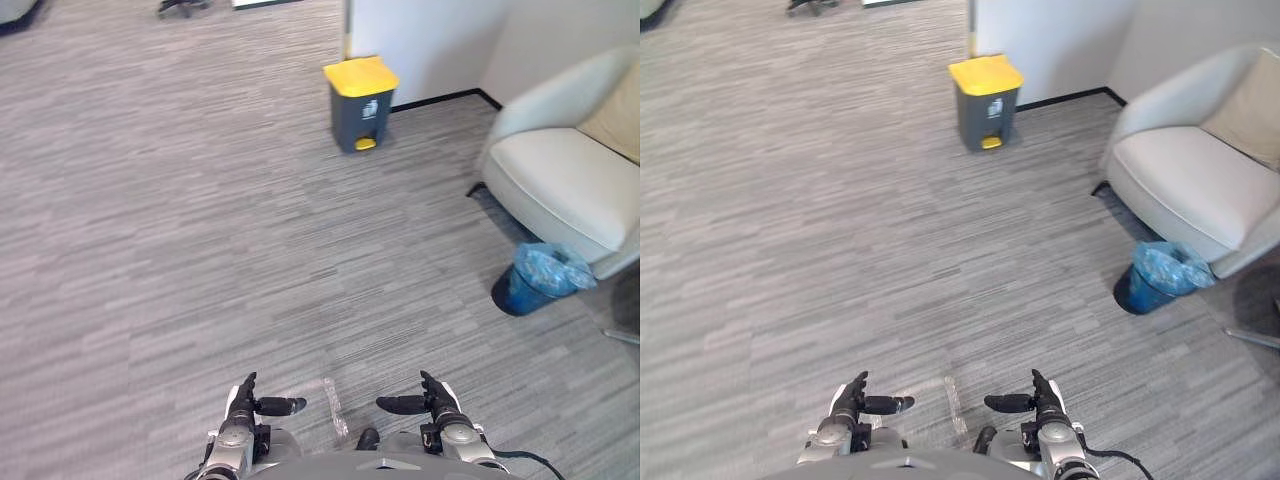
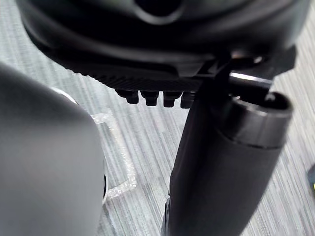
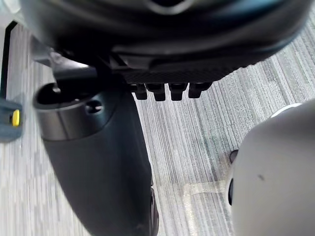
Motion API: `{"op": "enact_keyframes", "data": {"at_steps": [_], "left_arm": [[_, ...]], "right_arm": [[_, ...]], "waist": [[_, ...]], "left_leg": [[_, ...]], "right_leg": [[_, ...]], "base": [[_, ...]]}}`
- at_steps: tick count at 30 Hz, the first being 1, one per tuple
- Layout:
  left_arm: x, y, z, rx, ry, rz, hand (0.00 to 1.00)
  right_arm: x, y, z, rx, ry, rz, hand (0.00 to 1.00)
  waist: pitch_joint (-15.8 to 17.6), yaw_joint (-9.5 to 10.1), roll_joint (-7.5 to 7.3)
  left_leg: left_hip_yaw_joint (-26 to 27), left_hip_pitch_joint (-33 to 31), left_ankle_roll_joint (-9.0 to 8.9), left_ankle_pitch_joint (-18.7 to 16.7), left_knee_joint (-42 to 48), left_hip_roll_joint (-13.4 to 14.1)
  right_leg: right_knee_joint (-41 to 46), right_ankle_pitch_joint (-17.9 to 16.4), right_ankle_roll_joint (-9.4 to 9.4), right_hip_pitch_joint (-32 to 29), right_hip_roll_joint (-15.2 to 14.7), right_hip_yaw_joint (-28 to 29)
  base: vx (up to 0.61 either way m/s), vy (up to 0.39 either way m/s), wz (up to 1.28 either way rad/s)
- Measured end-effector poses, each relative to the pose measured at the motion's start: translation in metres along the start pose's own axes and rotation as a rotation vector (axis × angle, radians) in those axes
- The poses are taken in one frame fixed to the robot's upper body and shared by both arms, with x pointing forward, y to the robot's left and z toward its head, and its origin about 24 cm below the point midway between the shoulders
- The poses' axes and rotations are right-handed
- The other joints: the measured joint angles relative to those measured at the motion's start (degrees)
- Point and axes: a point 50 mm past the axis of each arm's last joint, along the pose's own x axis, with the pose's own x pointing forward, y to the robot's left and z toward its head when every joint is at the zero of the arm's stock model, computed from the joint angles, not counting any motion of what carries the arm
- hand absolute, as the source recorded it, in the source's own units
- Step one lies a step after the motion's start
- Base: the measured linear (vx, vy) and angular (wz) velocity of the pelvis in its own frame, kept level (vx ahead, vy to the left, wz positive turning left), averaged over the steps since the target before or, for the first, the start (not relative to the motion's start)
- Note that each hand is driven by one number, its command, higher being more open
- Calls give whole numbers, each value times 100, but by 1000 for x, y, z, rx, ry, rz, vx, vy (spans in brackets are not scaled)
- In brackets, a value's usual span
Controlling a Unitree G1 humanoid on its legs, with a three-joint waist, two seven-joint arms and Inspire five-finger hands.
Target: Organize the slippers on the shoe rack
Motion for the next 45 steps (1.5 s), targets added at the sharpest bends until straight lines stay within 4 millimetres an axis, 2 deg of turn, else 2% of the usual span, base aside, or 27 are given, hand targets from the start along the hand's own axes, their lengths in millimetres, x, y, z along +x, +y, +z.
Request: {"op": "enact_keyframes", "data": {"at_steps": [1, 2, 3, 4, 5, 7, 12, 13, 14, 15, 16, 17, 18, 19, 20, 24, 27, 30, 31, 32, 33, 34, 37, 38, 39, 41, 45], "left_arm": [[0, 0, 1, -3, -3, 0, 100], [0, -1, 1, -3, -5, 0, 100], [0, -3, 0, -9, 0, -3, 100], [0, -2, 0, -3, 1, -1, 100], [0, -1, 0, -2, 1, -1, 100], [1, 5, -1, 2, 12, 12, 100], [1, 6, -4, 8, 26, 13, 100], [1, 5, -4, 9, 25, 12, 100], [1, 4, -4, 11, 25, 10, 100], [0, 5, -4, 11, 27, 11, 100], [0, 5, -5, 11, 29, 12, 100], [0, 4, -6, 12, 32, 10, 100], [0, 4, -6, 15, 32, 8, 100], [0, 2, -7, 27, 33, 0, 100], [-1, 1, -7, 29, 36, -6, 100], [-1, -5, -8, 28, 39, -26, 100], [-1, -5, -7, 28, 35, -28, 100], [1, -1, -1, 25, 14, -24, 100], [1, -3, 1, 14, 6, -29, 100], [1, -7, 4, 3, -3, -36, 100], [1, -8, 4, 1, -6, -37, 100], [1, -8, 5, -5, -12, -38, 100], [1, -7, 9, -27, -27, -26, 100], [0, -7, 7, -40, -17, -23, 100], [1, -7, 6, -40, -9, -18, 100], [1, -5, 3, -46, 3, -10, 100], [0, -5, -3, -30, 30, -16, 100]], "right_arm": [[0, -1, -1, 1, 3, -2, 100], [0, -1, -1, 3, 6, -4, 100], [0, -2, -3, -1, 11, -9, 100], [0, 0, -3, 3, 13, -6, 100], [0, 0, -3, 3, 13, -5, 100], [-1, 6, -4, 12, 18, 10, 100], [0, 6, -1, 10, 11, 14, 100], [0, 6, -1, 9, 10, 13, 100], [0, 5, 0, 3, 10, 14, 100], [1, 6, 1, -1, 10, 15, 100], [1, 6, 2, -1, 10, 18, 100], [1, 6, 2, -1, 9, 17, 100], [1, 5, 2, -2, 9, 15, 100], [2, 2, 2, -6, 5, 7, 100], [2, 1, 2, -7, 5, 5, 100], [2, -6, 0, 6, 10, -20, 100], [2, -5, -2, 6, 18, -18, 100], [1, -4, -3, 11, 20, -15, 100], [1, -6, -3, 25, 21, -20, 100], [2, -9, -4, 37, 24, -29, 100], [1, -11, -5, 43, 28, -33, 100], [1, -13, -6, 63, 32, -47, 100], [0, -13, -8, 78, 34, -61, 100], [0, -16, -8, 76, 34, -68, 100], [0, -14, -7, 94, 31, -70, 100], [-2, -13, -13, 128, 45, -78, 100], [-3, -12, -17, 123, 55, -74, 100]], "waist": [[2, 14, 9], [-3, 34, 17], [-66, 86, 119], [-78, 69, -24], [-82, 71, -43], [-88, 82, -172], [-89, 73, -141], [-83, 72, -132], [-85, 72, -122], [-68, 72, -93], [-67, 76, -112], [-66, 59, -101], [-68, 45, -94], [-79, -9, -87], [-82, -35, -56], [-102, -51, 61], [-95, -32, 73], [-19, -2, 15], [56, 83, 59], [96, 167, 161], [104, 182, 190], [123, 202, 211], [143, 261, 181], [103, 263, 248], [96, 252, 208], [48, 254, 89], [-88, 213, 60]], "left_leg": [[-562, -126, 29, 169, -398, -216], [-787, -144, 36, 377, -455, -283], [-966, -26, 277, 774, -520, -390], [-821, 82, 314, 744, -525, -467], [-801, 92, 323, 736, -528, -472], [-287, 335, 429, 649, -703, -581], [397, 785, 553, 576, -1054, -624], [467, 816, 554, 575, -1092, -609], [661, 883, 561, 579, -1185, -557], [807, 936, 576, 589, -1244, -528], [1060, 1063, 578, 589, -1351, -526], [1181, 1135, 577, 590, -1372, -490], [1196, 1149, 577, 589, -1375, -473], [1207, 1172, 561, 598, -1422, -422], [1208, 1174, 537, 612, -1452, -410], [1276, 1178, 328, 748, -1570, -253], [1283, 1117, 279, 780, -1428, -120], [1278, 573, 219, 699, -99, 165], [1137, 236, 236, 463, 674, 307], [737, 152, 242, 285, 780, 272], [569, 128, 245, 249, 743, 225], [35, 50, 203, 179, 401, -1], [-1044, -3, 162, 244, -488, -378], [-1059, 46, 336, 478, -591, -415], [-886, 91, 352, 497, -631, -408], [-608, 357, 397, 558, -855, -427], [-427, 768, 434, 690, -1279, -502]], "right_leg": [[22, -2, 82, -6, -1, 304], [51, -3, 144, -10, -1, 447], [156, -51, 271, -56, 55, 785], [190, -67, 366, -84, -22, 1007], [187, -67, 370, -91, -29, 1031], [158, -44, 534, -129, -173, 1466], [329, -38, 667, -267, -236, 1939], [397, -30, 680, -331, -255, 1888], [550, -25, 688, -481, -282, 1574], [653, -58, 633, -553, -390, 1096], [913, -183, 493, -633, -733, -75], [1019, -194, 469, -614, -892, -719], [1039, -175, 441, -614, -920, -899], [1068, -134, 366, -630, -909, -1189], [1061, -120, 343, -636, -882, -1218], [583, 48, 186, -579, -492, -1050], [-35, 332, 148, -367, -208, -956], [-698, 615, 176, -105, -40, -717], [-833, 687, 105, -26, 83, -469], [-830, 695, 106, -12, 151, -256], [-829, 698, 110, -14, 171, -180], [-828, 706, 115, -36, 200, 92], [-813, 728, 149, -176, 215, 521], [-863, 797, 239, -176, 275, 690], [-929, 918, 342, -158, 249, 774], [-785, 907, 311, -171, 174, 918], [-694, 790, 315, -141, 130, 1084]], "base": [[125, 181, -148], [130, 204, -138], [162, 225, -116], [216, 273, -94], [208, 261, -77], [145, 208, -84], [71, 116, -70], [41, 23, -76], [19, -11, -61], [11, -36, -89], [18, -58, -83], [31, -71, -72], [52, -102, -43], [42, -88, -20], [37, -83, -27], [2, -73, -24], [-49, -55, -18], [-86, -90, -39], [-80, -42, -85], [-50, -6, -83], [-56, 63, -103], [-40, 63, -89], [-36, 89, -102], [41, 152, -106], [101, 193, -81], [168, 163, -52], [213, 66, -31]]}}
